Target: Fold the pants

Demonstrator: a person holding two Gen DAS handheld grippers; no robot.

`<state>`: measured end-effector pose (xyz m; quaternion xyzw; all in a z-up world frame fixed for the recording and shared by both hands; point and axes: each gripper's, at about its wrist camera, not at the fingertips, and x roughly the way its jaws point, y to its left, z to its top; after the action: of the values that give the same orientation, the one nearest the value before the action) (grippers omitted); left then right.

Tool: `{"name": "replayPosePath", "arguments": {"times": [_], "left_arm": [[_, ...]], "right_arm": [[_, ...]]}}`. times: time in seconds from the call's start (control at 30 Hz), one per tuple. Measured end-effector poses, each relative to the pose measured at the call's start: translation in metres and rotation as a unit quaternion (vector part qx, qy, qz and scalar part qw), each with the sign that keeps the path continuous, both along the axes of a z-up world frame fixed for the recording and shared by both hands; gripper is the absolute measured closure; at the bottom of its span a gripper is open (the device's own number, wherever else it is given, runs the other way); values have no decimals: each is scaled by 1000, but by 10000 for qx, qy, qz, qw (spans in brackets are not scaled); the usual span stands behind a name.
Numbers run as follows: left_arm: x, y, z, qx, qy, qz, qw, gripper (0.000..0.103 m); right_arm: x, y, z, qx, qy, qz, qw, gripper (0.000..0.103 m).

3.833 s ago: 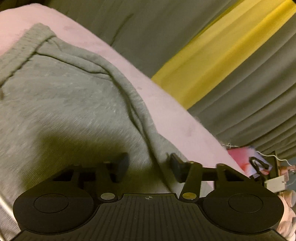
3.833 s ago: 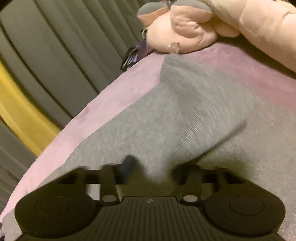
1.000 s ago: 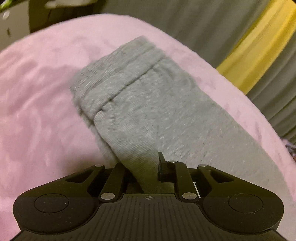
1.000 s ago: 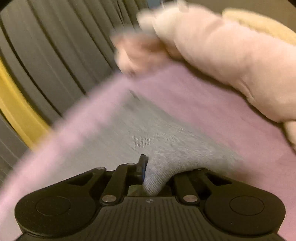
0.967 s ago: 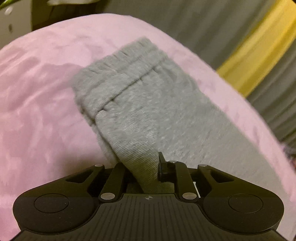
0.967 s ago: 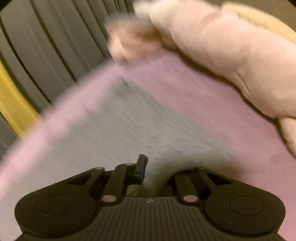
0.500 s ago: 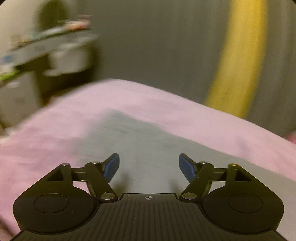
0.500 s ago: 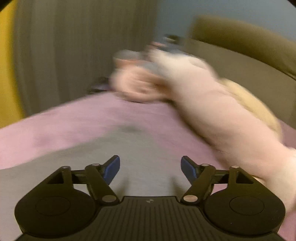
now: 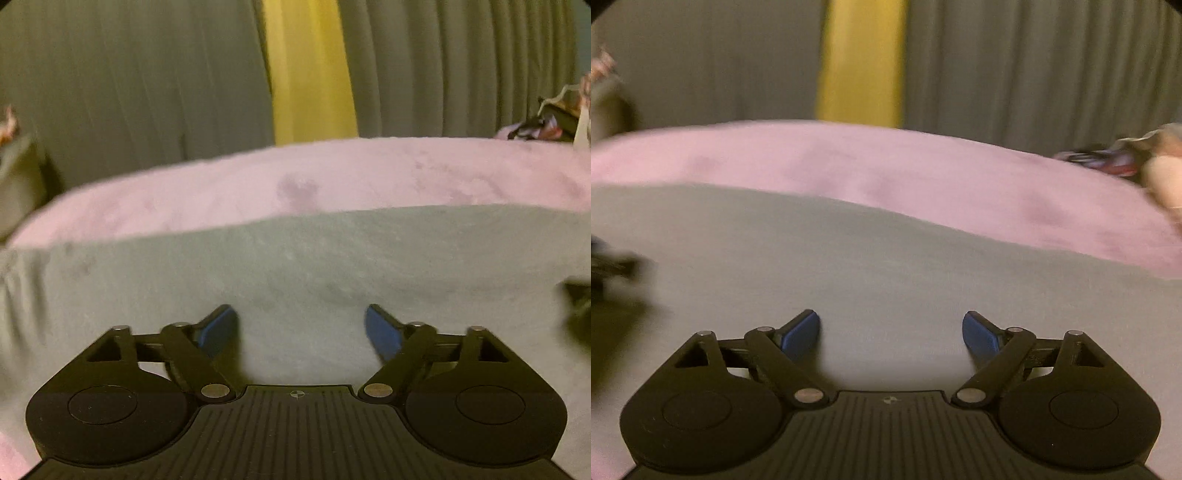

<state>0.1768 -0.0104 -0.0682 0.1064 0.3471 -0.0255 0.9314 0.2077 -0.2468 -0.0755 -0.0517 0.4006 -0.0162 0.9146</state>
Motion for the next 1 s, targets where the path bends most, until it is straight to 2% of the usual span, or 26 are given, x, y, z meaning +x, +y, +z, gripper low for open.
{"name": "replayPosePath", "arguments": {"times": [0.13,0.2,0.27,0.37,0.4,0.47,0.5,0.57,0.6,0.67,0.77,0.83,0.93,1.0], "left_arm": [[3,28,0,50,-174,256,9995,7],[10,47,1,-87,-175,450,9988,2],[10,60,2,-271,-143,471,9984,0],[17,74,0,-250,-249,564,9978,0],[17,78,4,-315,-247,617,9973,0],[19,89,9,-231,-267,1022,9941,0],[22,96,11,-31,-227,1347,9906,0],[27,110,16,258,-14,1892,9816,2],[24,116,22,257,16,1990,9797,3],[14,121,36,44,25,1828,9831,3],[-10,110,58,-316,-76,1314,9908,3],[-25,97,67,-528,-63,1033,9932,3],[-40,76,64,-765,194,865,9931,3],[-45,68,56,-876,491,957,9903,3]], "right_arm": [[5,-82,-7,-98,-315,-426,9985,4],[1,-119,-11,-379,-363,-670,9964,4],[-13,-159,-15,-73,-385,-824,9958,4],[-30,-212,-16,348,-284,-1241,9913,4],[-34,-226,-16,352,-240,-1433,9888,4],[-50,-249,-14,222,-230,-1773,9836,4],[-54,-257,-11,107,-196,-1891,9817,4],[-57,-269,-10,-314,-16,-2402,9702,4],[-72,-274,-8,-360,79,-2681,9627,4],[-102,-273,6,167,-197,-2844,9584,4],[-144,-259,23,1016,-784,-2536,9588,4],[-158,-247,21,1563,-808,-2346,9560,4],[-161,-249,0,2452,-473,-2302,9406,4],[-164,-260,-6,2575,-552,-2491,9320,4]]}}
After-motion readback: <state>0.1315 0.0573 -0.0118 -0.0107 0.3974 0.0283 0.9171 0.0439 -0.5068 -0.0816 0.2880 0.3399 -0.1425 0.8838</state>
